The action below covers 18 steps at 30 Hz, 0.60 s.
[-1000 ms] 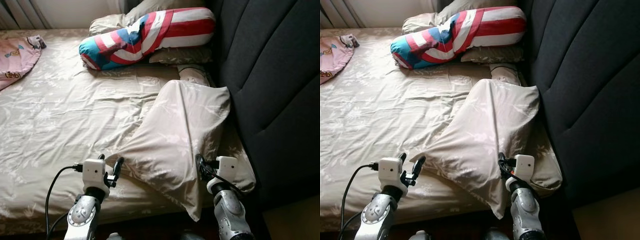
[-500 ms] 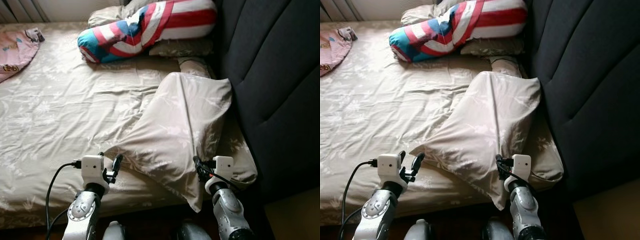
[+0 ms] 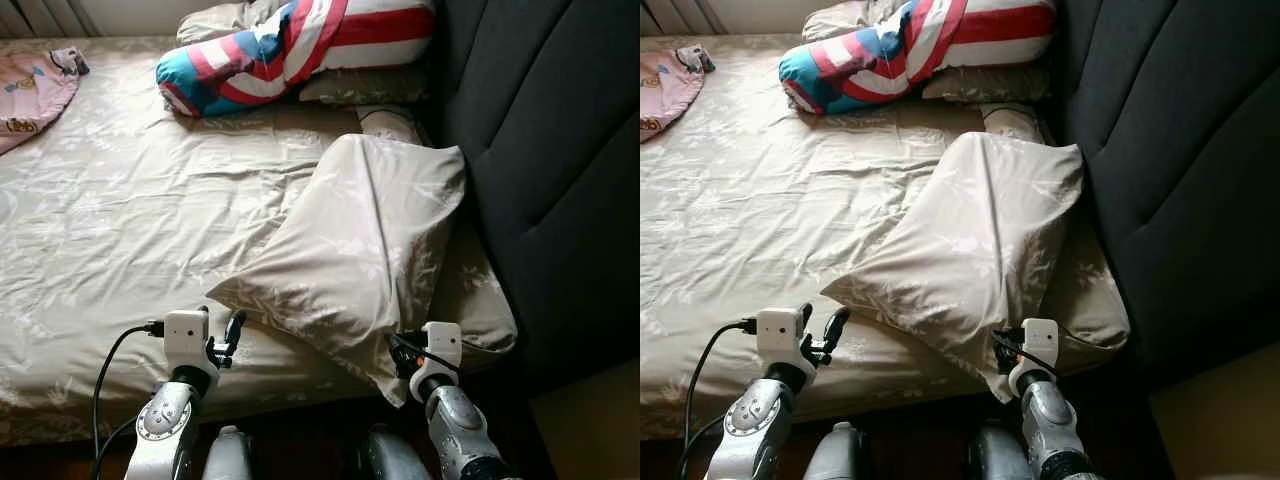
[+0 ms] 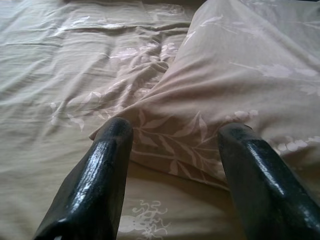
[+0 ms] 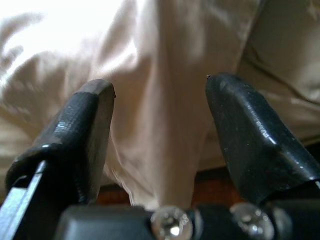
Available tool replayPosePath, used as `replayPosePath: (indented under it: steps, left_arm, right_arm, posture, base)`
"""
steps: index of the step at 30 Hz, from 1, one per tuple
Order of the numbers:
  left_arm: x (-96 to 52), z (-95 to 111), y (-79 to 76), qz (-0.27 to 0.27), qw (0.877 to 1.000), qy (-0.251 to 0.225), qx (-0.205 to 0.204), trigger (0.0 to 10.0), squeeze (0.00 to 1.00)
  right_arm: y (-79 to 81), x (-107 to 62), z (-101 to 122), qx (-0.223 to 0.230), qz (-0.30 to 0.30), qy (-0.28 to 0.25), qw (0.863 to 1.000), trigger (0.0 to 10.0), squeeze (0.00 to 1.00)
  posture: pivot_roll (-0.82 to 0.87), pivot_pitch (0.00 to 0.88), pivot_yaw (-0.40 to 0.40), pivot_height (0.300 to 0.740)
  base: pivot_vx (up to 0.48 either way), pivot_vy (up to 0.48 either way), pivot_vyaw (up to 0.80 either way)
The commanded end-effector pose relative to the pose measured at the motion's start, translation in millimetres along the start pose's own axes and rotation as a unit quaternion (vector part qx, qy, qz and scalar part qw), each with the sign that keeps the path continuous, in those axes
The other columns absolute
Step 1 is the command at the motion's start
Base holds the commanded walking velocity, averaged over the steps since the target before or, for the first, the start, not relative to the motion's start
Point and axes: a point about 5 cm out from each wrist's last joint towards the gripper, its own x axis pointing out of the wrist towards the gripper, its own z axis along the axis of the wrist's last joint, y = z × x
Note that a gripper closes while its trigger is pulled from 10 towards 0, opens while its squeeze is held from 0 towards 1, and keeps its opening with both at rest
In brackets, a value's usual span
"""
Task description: Clean up the room
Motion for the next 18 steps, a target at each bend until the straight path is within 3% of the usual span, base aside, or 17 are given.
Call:
replayPosePath:
  steps: [1,7,13,18]
  left_arm:
    - [-2.6,-1,-0.5,-0.005,1.0,0.003,0.003,10.0,0.0]
    - [-2.6,0,0.0,-0.003,1.0,0.003,0.004,10.0,0.0]
    - [-1.8,0,-0.3,-0.002,1.0,0.002,0.004,10.0,0.0]
    - [-1.3,1,-0.1,-0.001,1.0,0.002,0.005,10.0,0.0]
  right_arm:
    - [-7.9,-3.4,-6,0.01,-0.011,0.013,1.0,10.0,0.0]
    - [-12.7,-5.6,-6,0.019,-0.004,0.004,1.0,10.0,0.0]
    - [-7.6,-1.3,10,0.019,0.017,-0.048,0.999,10.0,0.0]
    - [-5.6,0.6,11,0.012,0.019,-0.043,0.999,10.0,0.0]
  posture:
    - [0.05,0.236,-0.057,0.66]
    - [0.05,0.234,-0.056,0.66]
    - [0.05,0.233,-0.056,0.66]
    - [0.05,0.234,-0.058,0.66]
  base:
    - [0.379,0.0,0.0]
    - [0.386,0.0,0.0]
    - [0.39,0.0,0.0]
    - [0.394,0.0,0.0]
